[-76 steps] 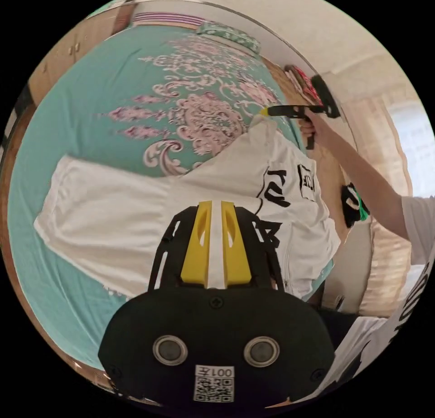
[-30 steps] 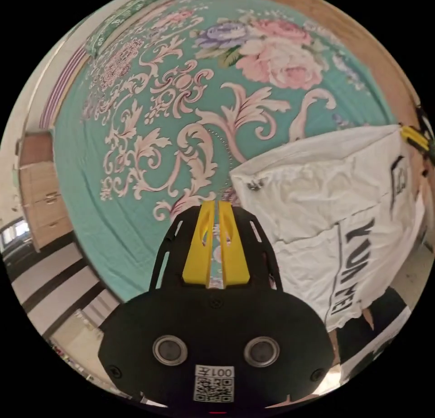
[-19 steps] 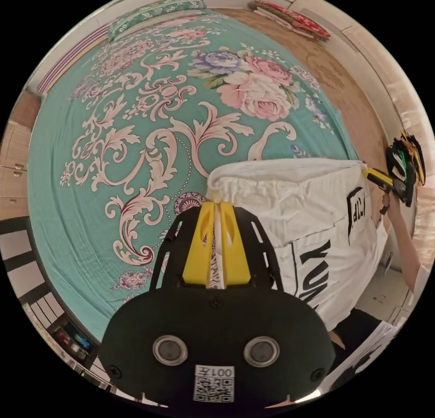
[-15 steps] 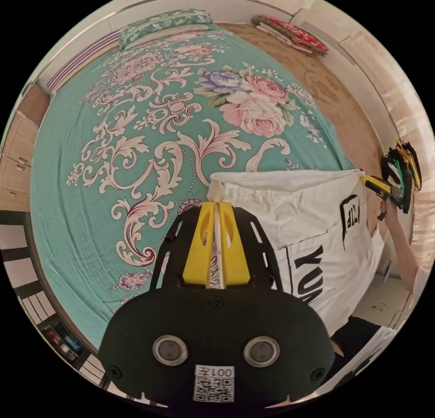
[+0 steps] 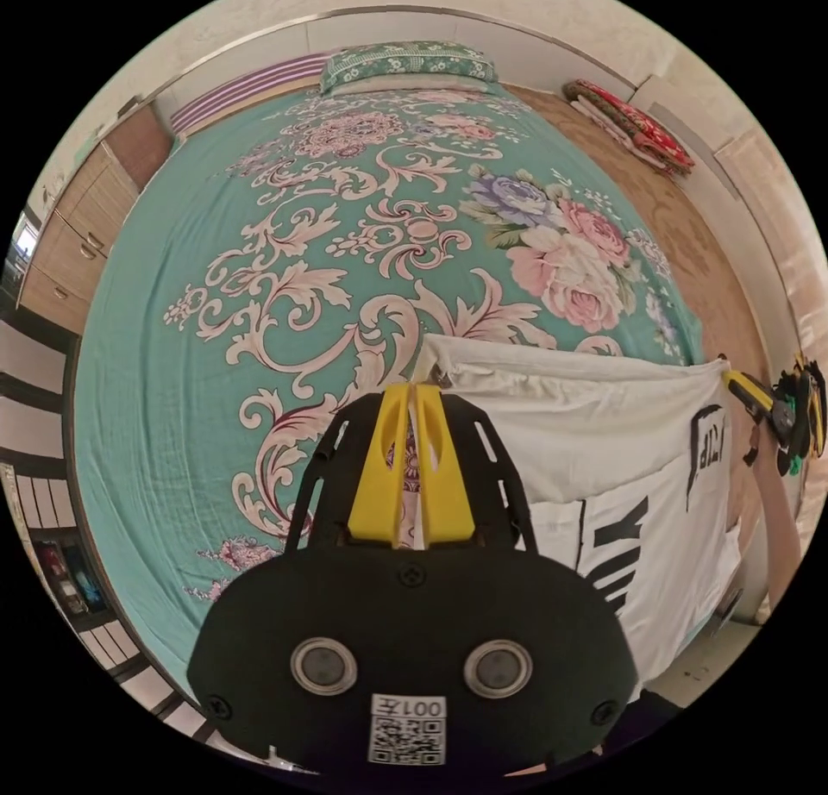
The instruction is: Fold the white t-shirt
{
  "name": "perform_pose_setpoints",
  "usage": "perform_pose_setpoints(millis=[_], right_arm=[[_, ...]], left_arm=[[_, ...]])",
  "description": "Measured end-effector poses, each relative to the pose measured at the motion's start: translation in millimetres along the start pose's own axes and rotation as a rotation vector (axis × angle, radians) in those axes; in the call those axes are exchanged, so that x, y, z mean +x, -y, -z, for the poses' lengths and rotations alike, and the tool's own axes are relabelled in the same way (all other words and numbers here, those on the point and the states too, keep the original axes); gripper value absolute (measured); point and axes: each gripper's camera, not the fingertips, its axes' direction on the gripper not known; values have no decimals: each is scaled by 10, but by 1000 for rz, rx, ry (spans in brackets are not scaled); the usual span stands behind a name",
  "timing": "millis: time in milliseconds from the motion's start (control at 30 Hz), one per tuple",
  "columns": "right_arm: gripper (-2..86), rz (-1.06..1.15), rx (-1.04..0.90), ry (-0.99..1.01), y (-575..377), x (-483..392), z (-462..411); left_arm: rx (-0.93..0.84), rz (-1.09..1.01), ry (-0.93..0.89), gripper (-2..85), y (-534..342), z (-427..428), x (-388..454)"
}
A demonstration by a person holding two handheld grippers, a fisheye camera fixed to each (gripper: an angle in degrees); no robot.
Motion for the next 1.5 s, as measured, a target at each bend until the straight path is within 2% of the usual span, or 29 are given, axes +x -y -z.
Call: perform_pose_setpoints(millis=[167,233,300,400,467,567,633,733,800,933,1100,1167,1267,1367,1500], right_arm=[[39,29,-88,59,-8,34,-218],[41,-27,-102,96,-77,157,-139],[28,-84,-39,57,-297,270,88],[17,-94,-17,-47,-861,353,571],[14,-58,-7,77,-1470,233,1018],[21,62,-49,339,-2235,-339,1494],[31,110,-99,433,-2680,-830,1724],[57,48,-201,507,-3393,-1503,1979],[66,51,-263,460,-3701,-1827,2006],[74,31,-246,477,-3812,-2166,1915],[42,-52,-329,338,-3859,-2295,1539],[26,-60,-271,303,-3923,-2278,1535],[14,-99,-234,381,-4010,-2161,1657],[9,-107,-178,480,-4161,-2092,1892],[7,-48,-164,490,-4325,-2218,2014]], left_arm=[[-26,-28,28,-6,-64,-47,107],[47,-18,106,-8,-241,131,119],[140,47,177,-9,-506,372,45],[203,77,161,-9,-1158,800,-110],[182,46,115,-10,-1684,1044,-115],[38,-96,73,-8,-2708,1345,197],[-125,-168,-1,7,-3525,1467,604],[-281,-171,-182,44,-4291,1515,1088],[-327,-169,-231,47,-4554,1498,1338],[-296,-199,-250,56,-4636,1418,1777],[-259,-174,-184,48,-4533,1267,2115],[-293,-175,-139,25,-4555,1181,2255],[-297,-142,-135,-2,-4616,1260,2361],[-209,-108,-149,-7,-4671,1575,2318],[-162,-129,-172,-8,-4763,1782,2350]])
